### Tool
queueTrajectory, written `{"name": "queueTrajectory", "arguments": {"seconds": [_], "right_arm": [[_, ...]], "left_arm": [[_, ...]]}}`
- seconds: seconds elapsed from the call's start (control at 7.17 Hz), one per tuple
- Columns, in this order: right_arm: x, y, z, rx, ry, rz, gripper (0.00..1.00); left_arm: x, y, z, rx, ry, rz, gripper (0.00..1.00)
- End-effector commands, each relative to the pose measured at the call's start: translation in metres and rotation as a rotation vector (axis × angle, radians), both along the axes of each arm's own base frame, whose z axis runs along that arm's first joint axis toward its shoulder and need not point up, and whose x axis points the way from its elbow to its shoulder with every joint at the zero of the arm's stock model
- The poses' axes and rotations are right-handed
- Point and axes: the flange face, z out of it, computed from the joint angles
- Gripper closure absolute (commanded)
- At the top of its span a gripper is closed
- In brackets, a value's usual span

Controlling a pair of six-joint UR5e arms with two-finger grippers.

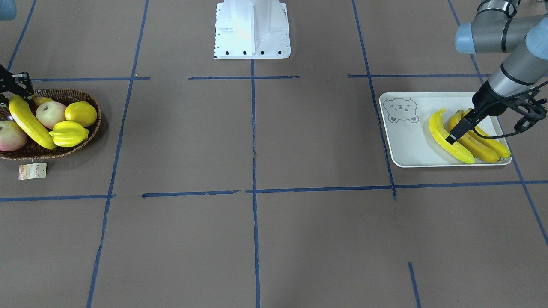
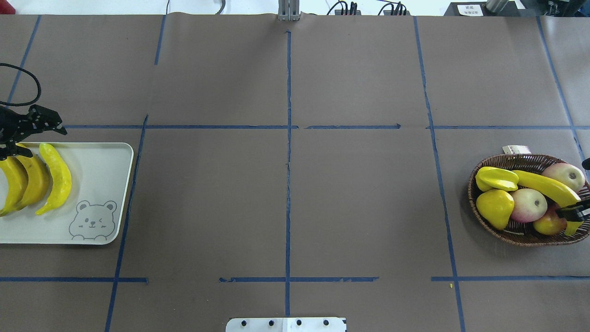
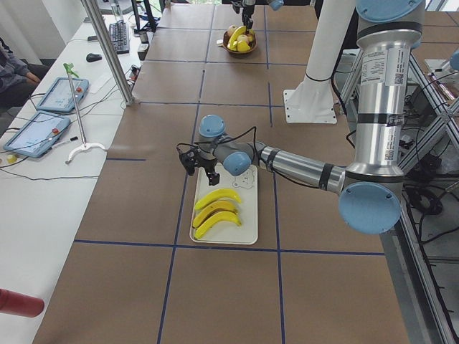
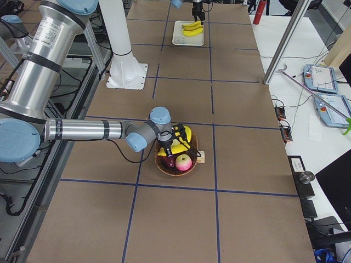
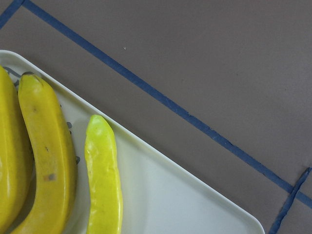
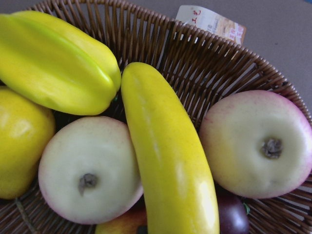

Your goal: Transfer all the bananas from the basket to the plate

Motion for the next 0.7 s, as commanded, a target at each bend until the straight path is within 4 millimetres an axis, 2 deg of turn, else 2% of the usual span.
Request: {"name": "queueTrajectory", "arguments": {"seconds": [0.0,0.28,0.56], "right_arm": [[0.026,-0.008,-0.021,0.029,-0.020,0.074,0.84],[0.046,-0.021,-0.045,0.061,-0.053,0.135,0.92],[0.050,-0.029,-0.067,0.093,-0.091,0.148,0.96]], "left_arm": [[0.002,0.001,0.000,0.001,0.001,0.005,0.00],[0.003,0.001,-0.006,0.040,0.026,0.007,0.00],[0.005,0.000,-0.015,0.074,0.048,0.007,0.00]]}}
